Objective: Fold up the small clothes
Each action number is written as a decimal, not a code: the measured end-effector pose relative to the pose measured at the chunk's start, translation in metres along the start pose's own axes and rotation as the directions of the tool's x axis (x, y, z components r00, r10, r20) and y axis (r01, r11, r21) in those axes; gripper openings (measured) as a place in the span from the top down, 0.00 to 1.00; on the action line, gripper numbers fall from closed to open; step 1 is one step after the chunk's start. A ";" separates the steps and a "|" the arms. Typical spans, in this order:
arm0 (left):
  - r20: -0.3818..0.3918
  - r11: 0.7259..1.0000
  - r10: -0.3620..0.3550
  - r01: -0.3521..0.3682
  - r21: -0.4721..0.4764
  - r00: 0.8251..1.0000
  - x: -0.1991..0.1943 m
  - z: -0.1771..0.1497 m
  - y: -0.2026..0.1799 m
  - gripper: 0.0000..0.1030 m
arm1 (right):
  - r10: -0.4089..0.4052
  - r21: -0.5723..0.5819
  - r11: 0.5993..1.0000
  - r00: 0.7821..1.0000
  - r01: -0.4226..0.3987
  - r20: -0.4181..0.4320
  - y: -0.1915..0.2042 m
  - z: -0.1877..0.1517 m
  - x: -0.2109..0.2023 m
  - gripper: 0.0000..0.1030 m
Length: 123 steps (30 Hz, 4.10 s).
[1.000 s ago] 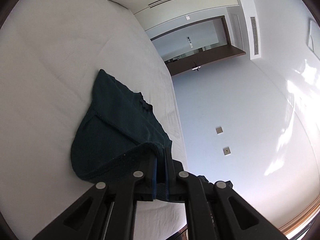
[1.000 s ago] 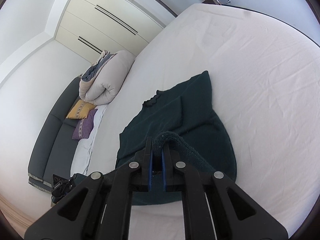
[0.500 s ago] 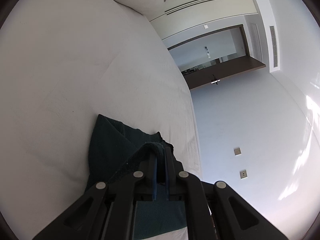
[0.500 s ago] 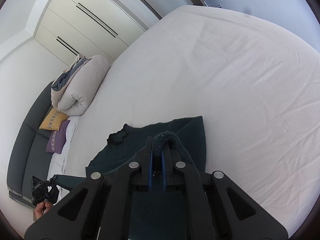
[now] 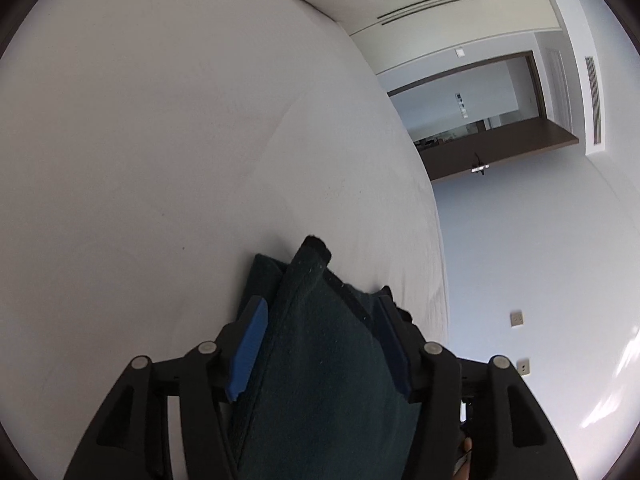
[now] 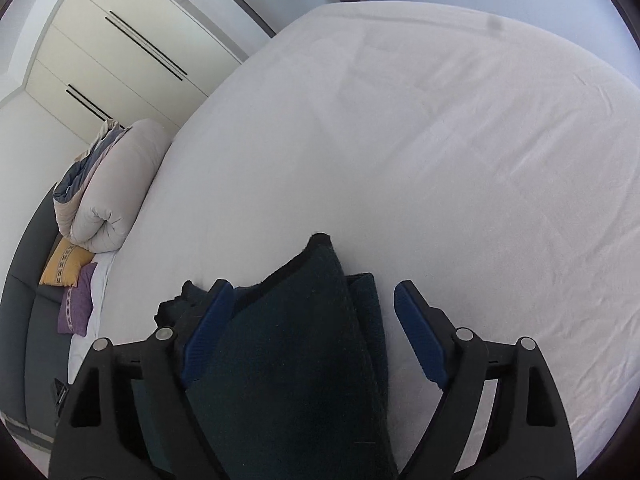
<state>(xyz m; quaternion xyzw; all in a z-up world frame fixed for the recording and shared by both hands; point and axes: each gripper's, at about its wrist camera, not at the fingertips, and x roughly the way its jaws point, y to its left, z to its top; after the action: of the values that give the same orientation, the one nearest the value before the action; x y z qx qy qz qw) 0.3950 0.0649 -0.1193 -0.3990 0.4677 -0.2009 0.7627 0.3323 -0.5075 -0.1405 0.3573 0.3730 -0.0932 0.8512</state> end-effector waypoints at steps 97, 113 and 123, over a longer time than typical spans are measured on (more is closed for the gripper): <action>0.138 0.767 0.320 -0.341 0.543 0.937 0.074 -0.049 -0.060 0.32 | 0.110 0.204 0.969 0.984 -0.137 0.136 -0.021 -0.072 -0.005 0.75; 0.127 0.734 0.293 -0.308 0.606 0.948 0.040 -0.129 -0.054 0.19 | 0.385 0.108 0.921 0.918 -0.375 -0.098 0.024 -0.173 0.008 0.75; 0.237 0.705 0.381 -0.447 0.551 0.894 -0.008 -0.141 -0.051 0.13 | 0.126 0.200 0.968 0.984 -0.150 0.128 -0.068 -0.152 -0.095 0.49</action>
<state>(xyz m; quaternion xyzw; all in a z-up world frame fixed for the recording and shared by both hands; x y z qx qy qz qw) 0.2719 -0.0194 -0.1088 -0.0356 0.4178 -0.1387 0.8972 0.1498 -0.4638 -0.1810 0.4639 0.2859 -0.0928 0.8334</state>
